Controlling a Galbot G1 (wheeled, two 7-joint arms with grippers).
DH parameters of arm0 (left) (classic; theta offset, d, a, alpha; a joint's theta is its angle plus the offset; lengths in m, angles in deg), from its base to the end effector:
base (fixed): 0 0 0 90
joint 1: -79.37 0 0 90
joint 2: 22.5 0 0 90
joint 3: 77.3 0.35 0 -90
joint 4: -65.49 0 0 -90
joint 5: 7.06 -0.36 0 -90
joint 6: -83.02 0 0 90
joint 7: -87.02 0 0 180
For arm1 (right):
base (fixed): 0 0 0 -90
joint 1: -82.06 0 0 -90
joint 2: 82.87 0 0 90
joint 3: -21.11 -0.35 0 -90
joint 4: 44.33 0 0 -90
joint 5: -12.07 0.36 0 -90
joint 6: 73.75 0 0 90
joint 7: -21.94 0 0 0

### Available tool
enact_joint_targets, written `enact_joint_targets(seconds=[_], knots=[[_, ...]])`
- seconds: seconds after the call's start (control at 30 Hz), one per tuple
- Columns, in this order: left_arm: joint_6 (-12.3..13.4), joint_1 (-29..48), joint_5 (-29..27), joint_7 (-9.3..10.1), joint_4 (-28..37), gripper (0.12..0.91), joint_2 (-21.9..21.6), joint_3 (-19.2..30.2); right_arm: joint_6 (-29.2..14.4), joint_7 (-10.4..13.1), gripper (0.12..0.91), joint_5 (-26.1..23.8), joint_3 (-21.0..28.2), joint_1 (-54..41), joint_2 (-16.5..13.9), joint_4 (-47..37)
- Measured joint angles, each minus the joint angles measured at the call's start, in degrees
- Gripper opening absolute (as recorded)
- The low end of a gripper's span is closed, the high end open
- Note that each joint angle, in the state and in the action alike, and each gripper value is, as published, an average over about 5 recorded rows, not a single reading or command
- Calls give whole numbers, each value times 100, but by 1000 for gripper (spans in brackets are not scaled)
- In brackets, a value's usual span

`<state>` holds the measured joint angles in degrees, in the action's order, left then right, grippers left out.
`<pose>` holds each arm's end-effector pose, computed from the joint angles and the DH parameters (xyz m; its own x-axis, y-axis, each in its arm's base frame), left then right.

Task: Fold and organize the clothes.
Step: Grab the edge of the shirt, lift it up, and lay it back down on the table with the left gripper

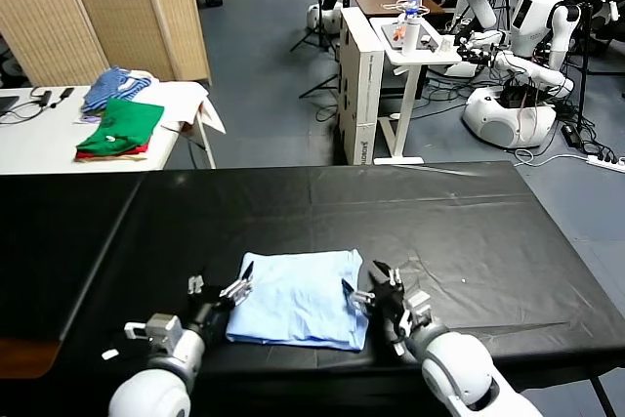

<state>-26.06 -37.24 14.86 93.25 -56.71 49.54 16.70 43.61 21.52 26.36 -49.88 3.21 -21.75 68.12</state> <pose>0.2014 0.0286 -0.2765 -0.9480 0.1496 0.2808 0.1244 0.9866 -0.1054 0.2625 -0.0077 -0.2948 -0.8272 -0.3480 0.4411 -0.4473 0.8830 -0.1421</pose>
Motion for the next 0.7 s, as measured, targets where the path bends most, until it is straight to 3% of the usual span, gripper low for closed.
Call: enact_joint_targets(seconds=[0.2,0.37,0.7], knots=[[69,-9,-9,-34,141,907,125,-113,-218,26,907,424,-292,165,0,262],[168,-49,55,-170,312,907,276,-190,-275,70,907,727,-678,333,-43,608],[128,-135,605,-232,458,907,582,-131,-276,91,907,855,-1230,617,-73,982]])
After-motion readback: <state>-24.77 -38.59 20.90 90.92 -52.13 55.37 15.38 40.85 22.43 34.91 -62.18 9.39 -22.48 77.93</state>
